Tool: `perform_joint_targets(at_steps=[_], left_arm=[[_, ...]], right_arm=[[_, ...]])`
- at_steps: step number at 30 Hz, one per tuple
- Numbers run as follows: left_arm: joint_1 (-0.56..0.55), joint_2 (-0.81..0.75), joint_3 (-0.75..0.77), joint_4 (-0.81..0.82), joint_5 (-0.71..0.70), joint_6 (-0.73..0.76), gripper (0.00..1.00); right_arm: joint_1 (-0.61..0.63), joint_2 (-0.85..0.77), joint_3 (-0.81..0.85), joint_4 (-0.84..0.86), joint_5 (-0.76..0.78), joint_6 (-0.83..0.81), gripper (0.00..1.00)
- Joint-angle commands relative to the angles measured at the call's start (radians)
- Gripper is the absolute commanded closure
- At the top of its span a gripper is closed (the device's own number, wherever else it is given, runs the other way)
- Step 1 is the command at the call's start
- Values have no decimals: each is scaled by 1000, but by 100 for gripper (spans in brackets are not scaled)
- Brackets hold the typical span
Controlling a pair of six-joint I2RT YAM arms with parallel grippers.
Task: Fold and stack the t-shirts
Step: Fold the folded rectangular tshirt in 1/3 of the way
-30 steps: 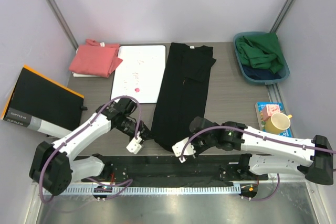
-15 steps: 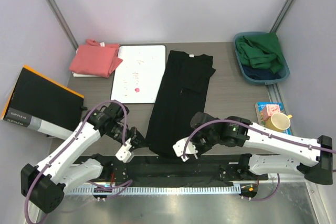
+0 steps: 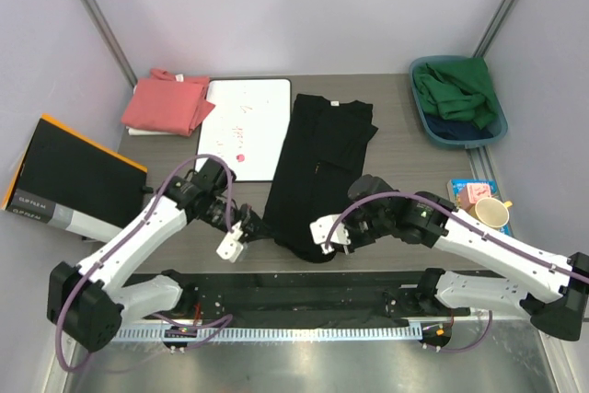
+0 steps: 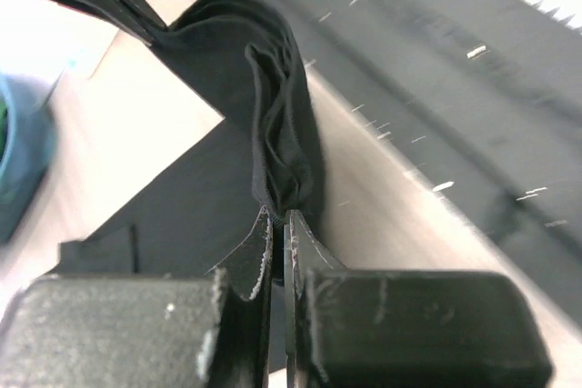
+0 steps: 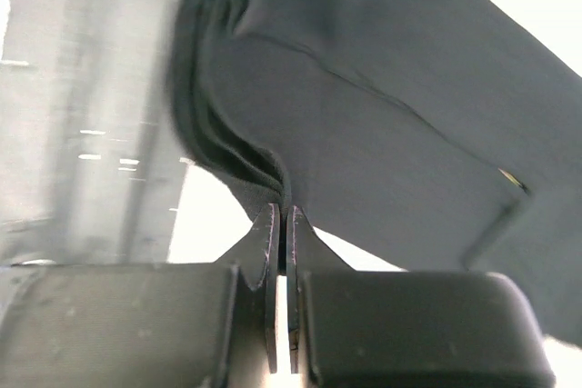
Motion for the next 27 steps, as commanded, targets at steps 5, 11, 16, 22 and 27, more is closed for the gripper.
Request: perform_joint_targets(at_steps=[5, 11, 16, 22, 27], left_arm=[[70, 251, 187, 101, 9, 101, 100], [154, 413, 308, 155, 38, 127, 100], [206, 534, 374, 172, 52, 173, 100], [219, 608, 386, 282, 50, 147, 100], [222, 660, 402, 354, 60, 123, 100]], right_arm=[[-91, -13, -70, 224, 203, -88, 99], [-146, 11, -122, 340, 269, -125, 99], [-197, 72, -148, 475, 298, -147, 99], [-280, 149, -154, 594, 306, -157, 99], [-335, 206, -165, 690, 306, -168, 99]])
